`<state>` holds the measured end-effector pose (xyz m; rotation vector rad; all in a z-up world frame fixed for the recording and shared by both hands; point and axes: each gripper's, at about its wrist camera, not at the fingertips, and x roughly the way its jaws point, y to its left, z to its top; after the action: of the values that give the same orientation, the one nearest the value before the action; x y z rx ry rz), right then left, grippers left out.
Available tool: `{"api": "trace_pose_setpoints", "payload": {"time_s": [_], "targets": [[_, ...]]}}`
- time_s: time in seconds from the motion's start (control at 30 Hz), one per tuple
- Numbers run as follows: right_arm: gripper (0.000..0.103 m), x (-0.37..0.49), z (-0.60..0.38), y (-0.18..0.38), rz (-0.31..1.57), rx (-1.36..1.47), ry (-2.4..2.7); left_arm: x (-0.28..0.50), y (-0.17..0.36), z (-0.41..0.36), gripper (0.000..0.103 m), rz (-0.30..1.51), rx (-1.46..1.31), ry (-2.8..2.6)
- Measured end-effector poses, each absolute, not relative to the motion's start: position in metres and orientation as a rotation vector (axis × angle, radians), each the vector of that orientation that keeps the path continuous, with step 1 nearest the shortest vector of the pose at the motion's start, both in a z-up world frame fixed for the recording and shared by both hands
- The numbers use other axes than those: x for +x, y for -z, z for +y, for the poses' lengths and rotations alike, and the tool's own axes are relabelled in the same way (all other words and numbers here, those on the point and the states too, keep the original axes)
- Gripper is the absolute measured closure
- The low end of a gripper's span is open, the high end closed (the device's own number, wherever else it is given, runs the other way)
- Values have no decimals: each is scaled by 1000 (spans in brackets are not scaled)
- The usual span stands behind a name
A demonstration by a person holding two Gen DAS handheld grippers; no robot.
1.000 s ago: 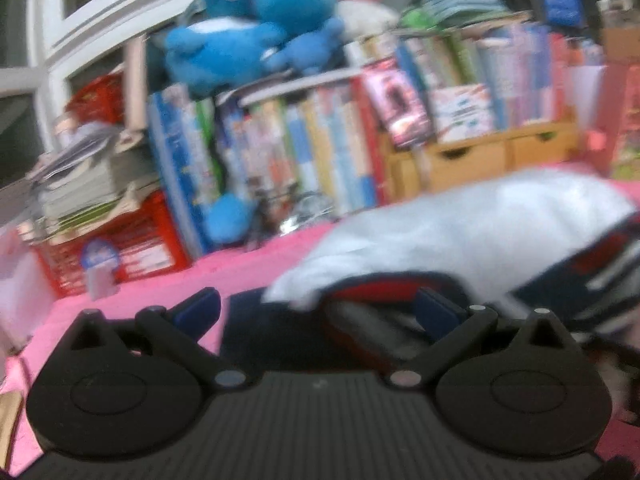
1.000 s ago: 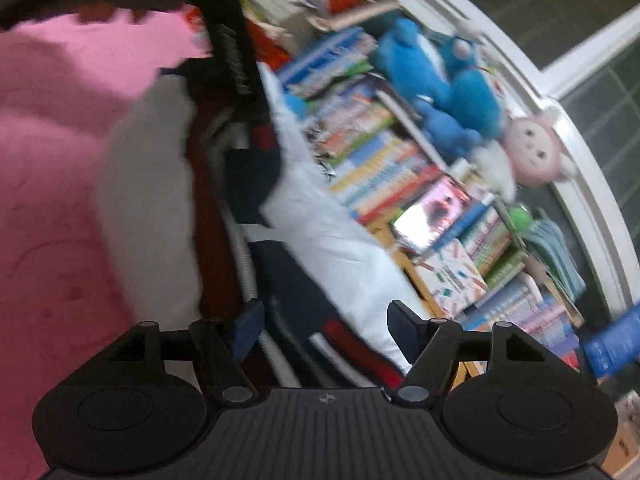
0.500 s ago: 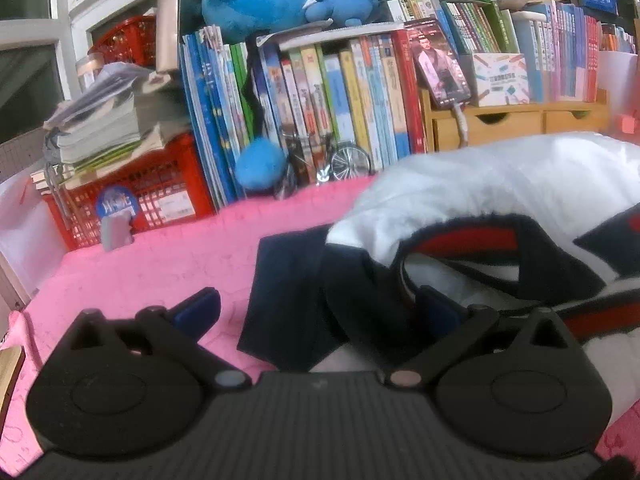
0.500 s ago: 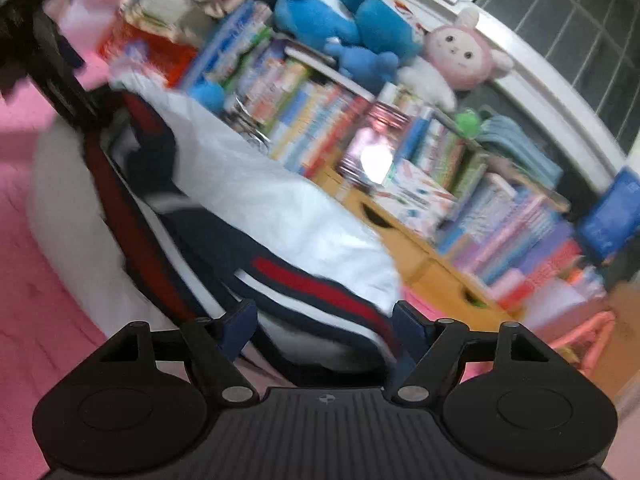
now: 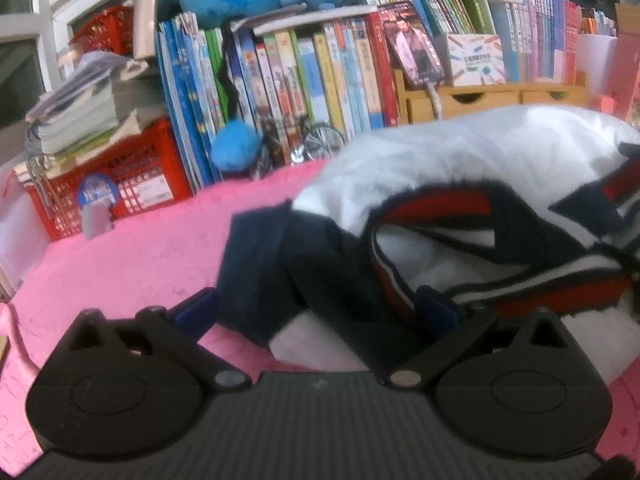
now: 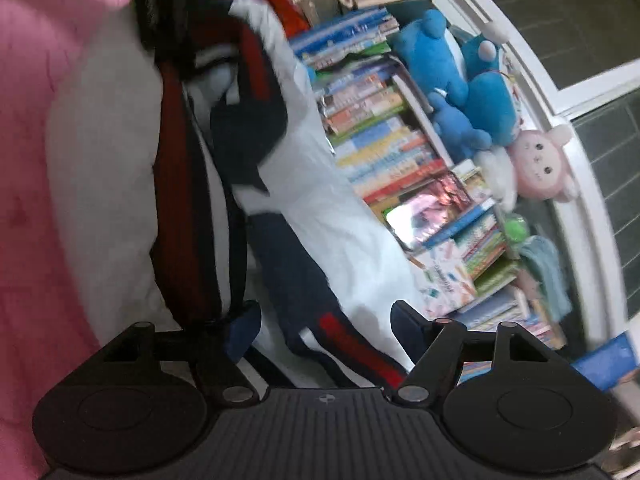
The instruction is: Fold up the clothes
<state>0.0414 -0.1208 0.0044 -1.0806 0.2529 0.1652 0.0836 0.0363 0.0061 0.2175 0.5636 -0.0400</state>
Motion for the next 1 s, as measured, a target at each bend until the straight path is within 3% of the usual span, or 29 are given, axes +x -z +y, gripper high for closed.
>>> {"api": "trace_pose_setpoints", "payload": {"time_s": [0.03,0.07,0.1,0.13,0.3,0.57,0.7,0.9,1.0], "targets": [[37,46,-120,-5,239,-1070,-131,82,-5,36,0,566,214,41],[61,51,-121,-9,218,-1039,-71,79,-6,35,0,563,215,44],[75,55,-125,-17,209,-974,-23,75,-8,34,0,553,219,54],[97,56,-129,-27,208,-888,0,70,-11,32,0,541,222,67],[95,41,-149,-90,107,-572,10,40,-38,5,0,398,270,211],[95,32,-156,-117,86,-493,-33,86,-36,-59,0,334,462,171],[95,28,-164,-103,115,-513,19,105,-51,-17,0,363,380,39],[87,24,-166,-70,160,-555,9,82,-80,65,0,434,236,15],[88,15,-157,-55,163,-599,31,68,-88,82,0,442,195,3]]}}
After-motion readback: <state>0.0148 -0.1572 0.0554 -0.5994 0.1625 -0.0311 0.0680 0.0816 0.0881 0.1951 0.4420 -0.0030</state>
